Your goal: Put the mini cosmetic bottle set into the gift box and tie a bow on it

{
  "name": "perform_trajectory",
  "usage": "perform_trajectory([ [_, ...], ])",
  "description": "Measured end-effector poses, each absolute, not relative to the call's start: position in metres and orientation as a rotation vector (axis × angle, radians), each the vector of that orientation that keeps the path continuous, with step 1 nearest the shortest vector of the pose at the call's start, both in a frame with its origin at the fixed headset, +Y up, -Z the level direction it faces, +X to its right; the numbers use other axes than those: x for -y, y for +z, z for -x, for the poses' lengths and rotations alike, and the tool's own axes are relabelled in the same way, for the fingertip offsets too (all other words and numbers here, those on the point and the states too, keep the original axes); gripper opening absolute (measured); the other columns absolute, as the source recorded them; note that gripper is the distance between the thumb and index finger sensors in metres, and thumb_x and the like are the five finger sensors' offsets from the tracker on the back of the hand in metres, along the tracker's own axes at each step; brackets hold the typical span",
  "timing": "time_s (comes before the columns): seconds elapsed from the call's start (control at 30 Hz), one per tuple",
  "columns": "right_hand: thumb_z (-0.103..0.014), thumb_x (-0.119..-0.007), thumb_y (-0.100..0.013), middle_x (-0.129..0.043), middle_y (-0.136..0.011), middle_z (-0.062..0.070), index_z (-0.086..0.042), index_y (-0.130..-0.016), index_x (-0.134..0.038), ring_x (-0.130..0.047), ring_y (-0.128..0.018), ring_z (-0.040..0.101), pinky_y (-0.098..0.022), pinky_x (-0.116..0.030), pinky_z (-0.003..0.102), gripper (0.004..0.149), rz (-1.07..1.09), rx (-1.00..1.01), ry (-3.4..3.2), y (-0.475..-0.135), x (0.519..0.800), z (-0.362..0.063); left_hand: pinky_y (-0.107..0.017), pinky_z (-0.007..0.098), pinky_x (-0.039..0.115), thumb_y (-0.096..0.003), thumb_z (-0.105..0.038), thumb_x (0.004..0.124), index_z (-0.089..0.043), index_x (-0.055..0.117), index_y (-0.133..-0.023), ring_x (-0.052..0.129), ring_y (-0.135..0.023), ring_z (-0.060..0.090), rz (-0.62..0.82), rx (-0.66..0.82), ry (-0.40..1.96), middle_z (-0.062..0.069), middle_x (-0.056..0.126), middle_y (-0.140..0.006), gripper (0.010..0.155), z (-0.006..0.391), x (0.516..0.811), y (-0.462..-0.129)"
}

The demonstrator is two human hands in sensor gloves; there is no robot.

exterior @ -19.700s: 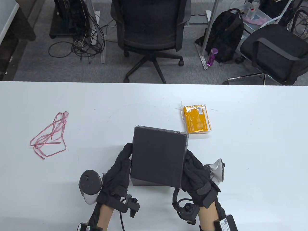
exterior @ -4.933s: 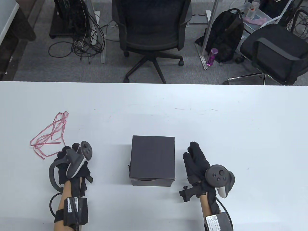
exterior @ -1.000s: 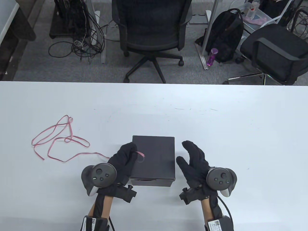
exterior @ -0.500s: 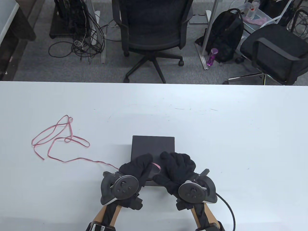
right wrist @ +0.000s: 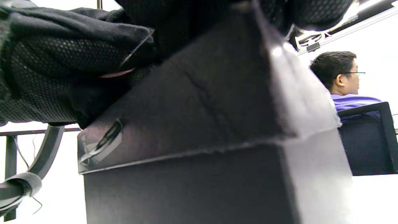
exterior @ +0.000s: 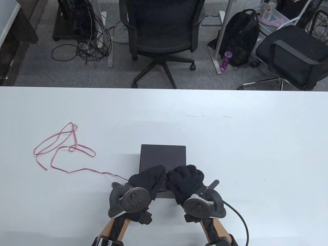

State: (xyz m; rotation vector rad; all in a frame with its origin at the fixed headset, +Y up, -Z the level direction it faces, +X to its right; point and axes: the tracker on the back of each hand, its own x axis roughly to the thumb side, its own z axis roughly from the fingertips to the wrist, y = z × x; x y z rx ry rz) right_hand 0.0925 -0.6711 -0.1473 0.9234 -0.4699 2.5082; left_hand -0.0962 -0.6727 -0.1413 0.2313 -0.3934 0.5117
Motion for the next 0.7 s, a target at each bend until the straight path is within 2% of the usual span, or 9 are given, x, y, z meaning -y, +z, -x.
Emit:
perform_trajectory([
  [0.3, -0.03, -0.063, -0.058, -0.085, -0.06, 0.016, -0.003, -0.069, -0.085, -0.077, -0.057, 0.038, -0.046, -0.065, 0.059, 0.036, -0.851, 0.57, 2.419, -0.153, 0.673, -0.109, -0.029, 0.027, 0.087, -0.0547, -0.045, 0.07, -0.028, 0.068, -0.1, 0.092, -0.029, 0.004, -0.183, 0.499, 0.541, -0.008, 0.091, -0.072, 0.049, 0.103, 0.668, -0.144],
  [0.5, -0.03, -0.063, -0.058, -0.084, -0.059, 0.015, -0.003, -0.069, -0.084, -0.077, -0.056, 0.038, -0.046, -0.065, 0.059, 0.036, -0.788, 0.631, 2.501, -0.157, 0.671, -0.12, -0.03, 0.028, 0.087, -0.0534, -0.048, 0.071, -0.03, 0.071, -0.098, 0.093, -0.03, 0.004, -0.184, 0.486, 0.478, -0.011, 0.092, -0.069, 0.048, 0.119, 0.664, -0.147],
  [0.7, -0.03, -0.063, -0.058, -0.083, -0.059, 0.015, -0.003, -0.069, -0.083, -0.077, -0.056, 0.038, -0.046, -0.065, 0.058, 0.036, -0.598, 0.678, 2.629, -0.17, 0.679, -0.148, -0.031, 0.028, 0.088, -0.053, -0.047, 0.073, -0.032, 0.072, -0.097, 0.093, -0.03, 0.005, -0.198, 0.444, 0.47, -0.011, 0.093, -0.068, 0.047, 0.132, 0.666, -0.152],
])
